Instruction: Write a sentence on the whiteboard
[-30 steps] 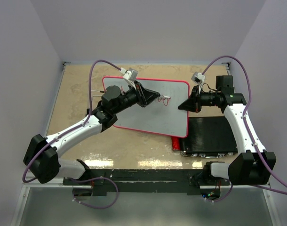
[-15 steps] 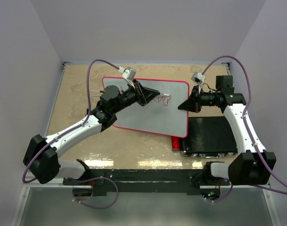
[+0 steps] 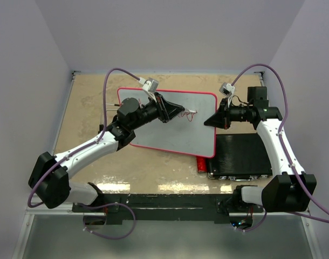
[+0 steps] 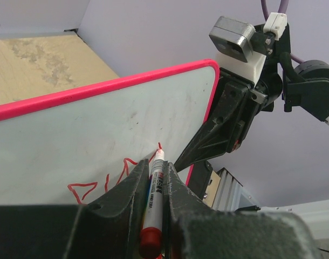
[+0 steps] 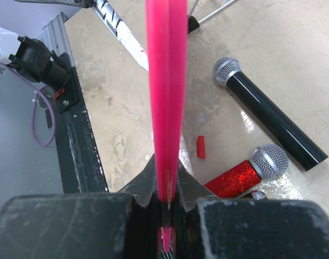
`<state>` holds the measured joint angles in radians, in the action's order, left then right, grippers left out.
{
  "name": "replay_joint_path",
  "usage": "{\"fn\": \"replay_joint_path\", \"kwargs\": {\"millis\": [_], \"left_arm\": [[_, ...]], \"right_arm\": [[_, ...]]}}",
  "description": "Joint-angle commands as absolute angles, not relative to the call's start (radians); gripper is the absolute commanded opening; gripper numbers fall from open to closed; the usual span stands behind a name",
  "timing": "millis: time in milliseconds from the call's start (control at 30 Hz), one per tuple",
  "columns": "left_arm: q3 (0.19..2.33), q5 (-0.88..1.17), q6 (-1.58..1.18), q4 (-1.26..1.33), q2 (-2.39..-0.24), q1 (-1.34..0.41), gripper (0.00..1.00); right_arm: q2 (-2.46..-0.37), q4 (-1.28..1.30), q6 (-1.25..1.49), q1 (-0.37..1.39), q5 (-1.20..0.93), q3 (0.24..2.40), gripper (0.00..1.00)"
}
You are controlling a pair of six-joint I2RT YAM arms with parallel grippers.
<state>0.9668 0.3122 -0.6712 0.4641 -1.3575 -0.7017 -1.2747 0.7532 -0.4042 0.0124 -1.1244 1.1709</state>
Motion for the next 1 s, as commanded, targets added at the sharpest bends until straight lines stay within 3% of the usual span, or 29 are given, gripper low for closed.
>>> {"fn": "replay_joint_path", "kwargs": {"millis": [0, 967], "left_arm": [[0.985, 0.291, -0.657, 0.456, -1.365, -0.699, 0.00], [1.063, 0.293, -0.650, 0.428, -1.404, -0.712, 0.00]], "right_arm": [[-1.235, 0.703, -0.426, 0.017, -1.164, 1.184, 0.00], [-1.233, 0.703, -0.428, 0.018, -1.166, 1.186, 0.00]]}}
